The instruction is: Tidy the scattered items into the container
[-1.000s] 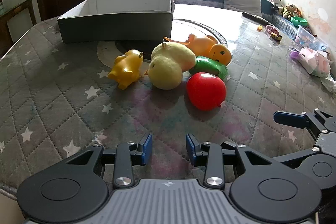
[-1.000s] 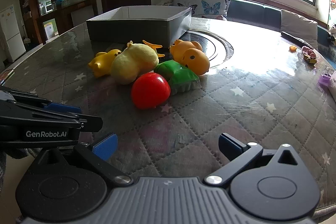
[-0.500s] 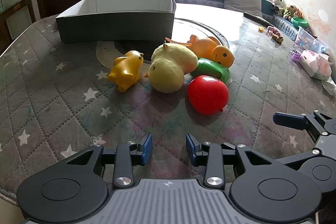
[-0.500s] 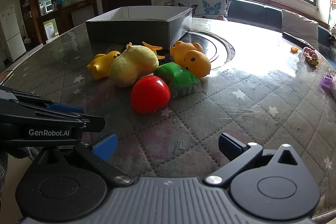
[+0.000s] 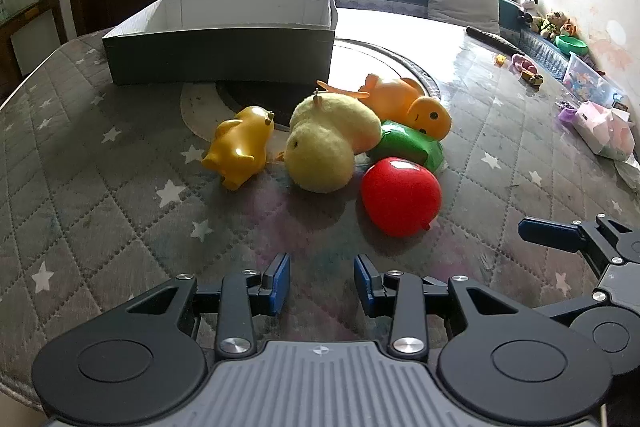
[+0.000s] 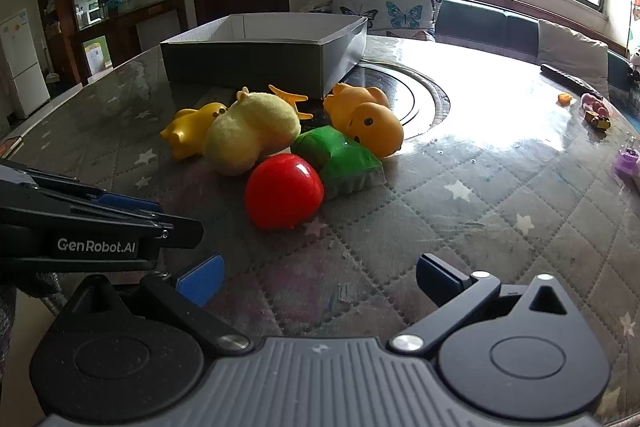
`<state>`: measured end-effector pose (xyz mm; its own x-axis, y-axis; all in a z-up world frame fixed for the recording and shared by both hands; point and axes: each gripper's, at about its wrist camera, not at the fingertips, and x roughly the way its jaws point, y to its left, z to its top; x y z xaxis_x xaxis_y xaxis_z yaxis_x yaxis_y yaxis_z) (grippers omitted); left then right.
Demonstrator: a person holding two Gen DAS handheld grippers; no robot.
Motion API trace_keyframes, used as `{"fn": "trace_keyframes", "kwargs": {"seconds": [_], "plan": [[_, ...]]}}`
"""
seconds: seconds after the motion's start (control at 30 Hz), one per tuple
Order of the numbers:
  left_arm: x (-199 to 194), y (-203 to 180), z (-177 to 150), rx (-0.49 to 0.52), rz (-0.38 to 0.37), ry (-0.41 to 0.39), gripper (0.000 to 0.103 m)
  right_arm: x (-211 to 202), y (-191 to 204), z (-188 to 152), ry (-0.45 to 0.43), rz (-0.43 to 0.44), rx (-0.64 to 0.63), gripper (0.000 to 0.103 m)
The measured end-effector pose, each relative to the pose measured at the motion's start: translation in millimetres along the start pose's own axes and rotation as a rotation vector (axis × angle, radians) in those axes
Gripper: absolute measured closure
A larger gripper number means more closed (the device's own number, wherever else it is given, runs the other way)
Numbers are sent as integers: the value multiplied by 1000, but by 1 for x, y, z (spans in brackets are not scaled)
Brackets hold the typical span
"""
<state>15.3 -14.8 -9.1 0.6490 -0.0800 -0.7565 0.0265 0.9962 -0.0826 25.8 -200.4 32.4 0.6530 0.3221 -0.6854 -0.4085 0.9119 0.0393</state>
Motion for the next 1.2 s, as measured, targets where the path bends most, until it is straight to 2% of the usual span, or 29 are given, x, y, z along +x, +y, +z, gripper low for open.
{"fn": "trace_keyframes", "kwargs": {"seconds": [0.83,1.2], "plan": [[11,4,19,-10,-19,14,64,12,1,14,-11,18,-26,0],[15,8,28,-40,-58,27,64,18,2,21,-19,44,-34,1]]}}
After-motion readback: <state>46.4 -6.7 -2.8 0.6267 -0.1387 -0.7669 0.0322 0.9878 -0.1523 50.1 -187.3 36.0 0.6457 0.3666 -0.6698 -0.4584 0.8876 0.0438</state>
